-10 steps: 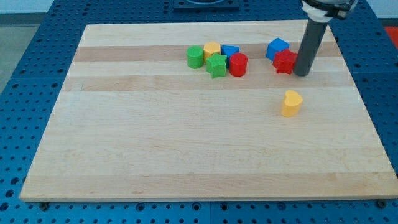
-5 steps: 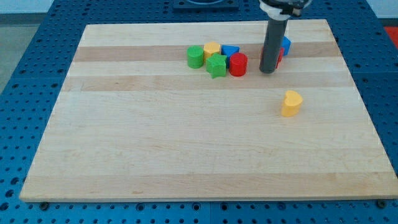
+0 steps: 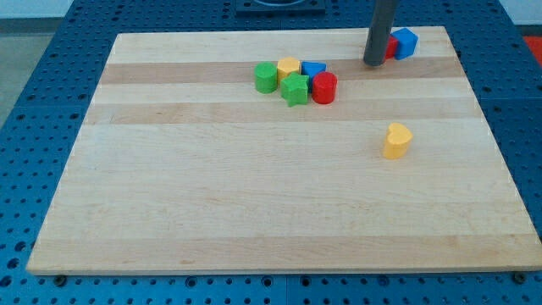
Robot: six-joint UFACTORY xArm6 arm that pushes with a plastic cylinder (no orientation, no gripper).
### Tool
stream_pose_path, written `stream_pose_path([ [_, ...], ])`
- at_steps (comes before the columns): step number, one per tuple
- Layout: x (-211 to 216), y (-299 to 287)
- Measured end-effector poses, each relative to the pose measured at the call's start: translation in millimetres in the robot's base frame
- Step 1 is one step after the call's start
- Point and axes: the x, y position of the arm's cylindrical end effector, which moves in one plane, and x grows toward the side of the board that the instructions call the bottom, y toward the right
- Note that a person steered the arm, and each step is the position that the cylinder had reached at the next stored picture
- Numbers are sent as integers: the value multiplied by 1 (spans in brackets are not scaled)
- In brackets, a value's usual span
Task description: Push the red star and blue cube towards the top right corner of the board
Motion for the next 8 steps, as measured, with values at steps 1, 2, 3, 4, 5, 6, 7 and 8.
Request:
stream_pose_path([
  [1, -2, 13],
  [2, -5, 13],
  [3, -13, 13],
  [4, -20, 13],
  [5, 13, 13],
  [6, 87, 0],
  [7, 120, -57],
  [8, 122, -109],
])
